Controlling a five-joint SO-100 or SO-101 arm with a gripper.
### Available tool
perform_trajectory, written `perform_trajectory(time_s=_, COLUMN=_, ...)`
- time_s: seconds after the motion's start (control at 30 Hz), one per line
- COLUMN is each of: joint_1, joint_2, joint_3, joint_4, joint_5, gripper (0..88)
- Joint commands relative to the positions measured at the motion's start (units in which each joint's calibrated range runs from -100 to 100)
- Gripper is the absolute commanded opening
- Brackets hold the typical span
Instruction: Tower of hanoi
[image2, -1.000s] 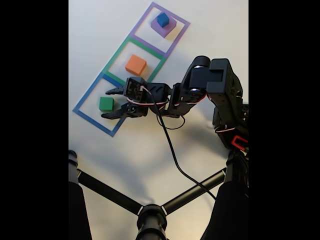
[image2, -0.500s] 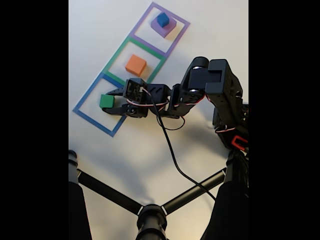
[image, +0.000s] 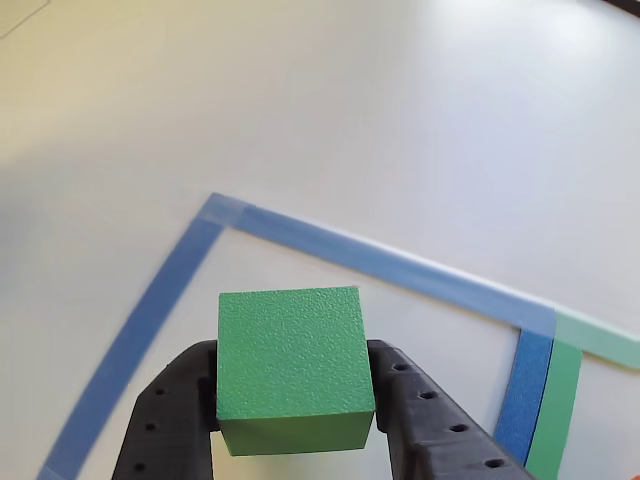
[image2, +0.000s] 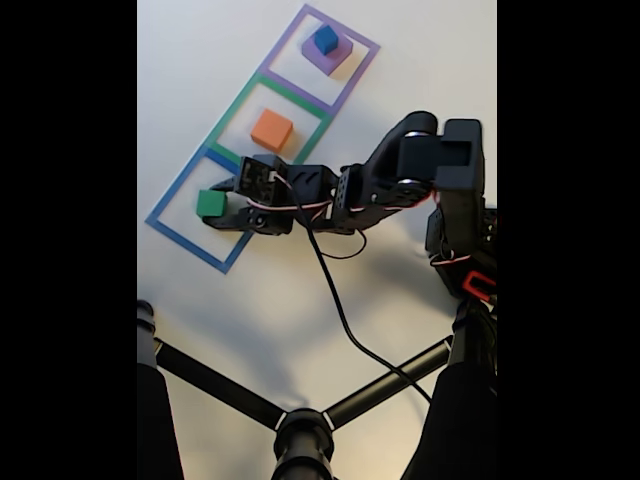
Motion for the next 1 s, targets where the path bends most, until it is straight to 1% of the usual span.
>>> perform_trajectory(time_s=0.0, joint_1=1.4, joint_2=-13.6, joint_3=-5.4, joint_4=15.7, joint_5=0.2, gripper=1.5)
perform_trajectory(time_s=0.13, joint_1=3.6, joint_2=-17.2, joint_3=-14.9, joint_4=29.5, joint_5=0.2, gripper=1.1)
perform_trajectory(time_s=0.47, joint_1=11.2, joint_2=-31.7, joint_3=-41.1, joint_4=79.4, joint_5=0.2, gripper=1.6)
perform_trajectory(time_s=0.77, joint_1=20.6, joint_2=-37.2, joint_3=-66.9, joint_4=116.1, joint_5=0.2, gripper=1.4)
perform_trajectory(time_s=0.9, joint_1=26.1, joint_2=-37.6, joint_3=-76.2, joint_4=125.8, joint_5=0.2, gripper=1.3)
perform_trajectory(time_s=0.97, joint_1=28.8, joint_2=-37.7, joint_3=-78.7, joint_4=128.7, joint_5=0.2, gripper=1.3)
